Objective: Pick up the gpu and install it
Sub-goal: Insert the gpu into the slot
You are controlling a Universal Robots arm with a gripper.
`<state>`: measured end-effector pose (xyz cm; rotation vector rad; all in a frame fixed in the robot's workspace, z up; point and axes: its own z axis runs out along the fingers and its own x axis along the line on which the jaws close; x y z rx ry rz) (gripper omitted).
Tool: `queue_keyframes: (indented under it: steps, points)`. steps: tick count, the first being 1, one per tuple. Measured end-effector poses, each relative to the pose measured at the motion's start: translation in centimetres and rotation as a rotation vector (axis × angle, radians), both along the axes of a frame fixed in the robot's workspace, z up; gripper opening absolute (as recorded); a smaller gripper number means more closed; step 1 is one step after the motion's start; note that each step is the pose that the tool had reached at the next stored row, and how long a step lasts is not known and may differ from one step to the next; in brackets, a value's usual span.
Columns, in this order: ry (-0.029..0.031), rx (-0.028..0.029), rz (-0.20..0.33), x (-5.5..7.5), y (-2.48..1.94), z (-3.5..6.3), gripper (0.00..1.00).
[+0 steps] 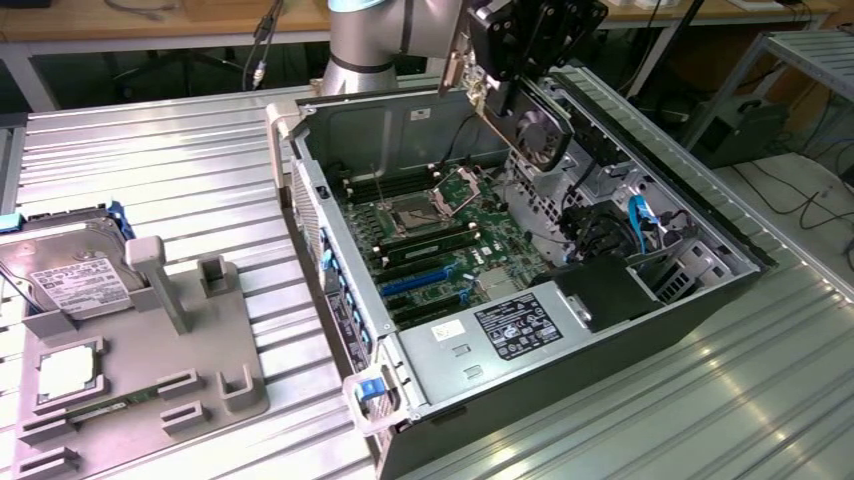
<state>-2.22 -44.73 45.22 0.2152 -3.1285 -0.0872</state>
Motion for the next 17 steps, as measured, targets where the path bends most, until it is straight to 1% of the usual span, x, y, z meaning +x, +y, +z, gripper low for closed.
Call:
queue_keyframes:
  steps: [4, 6, 10, 12, 17]
  points:
    - [0.0, 0.0, 0.062, 0.0, 0.0, 0.0, 0.3]
    - [0.0, 0.0, 0.118, 0.0, 0.0, 0.0, 0.3]
    - [0.0, 0.0, 0.185, 0.0, 0.0, 0.0, 0.3]
    - [0.0, 0.0, 0.233, 0.0, 0.0, 0.0, 0.3]
    - [0.0, 0.0, 0.302, 0.0, -0.01, 0.0, 0.3]
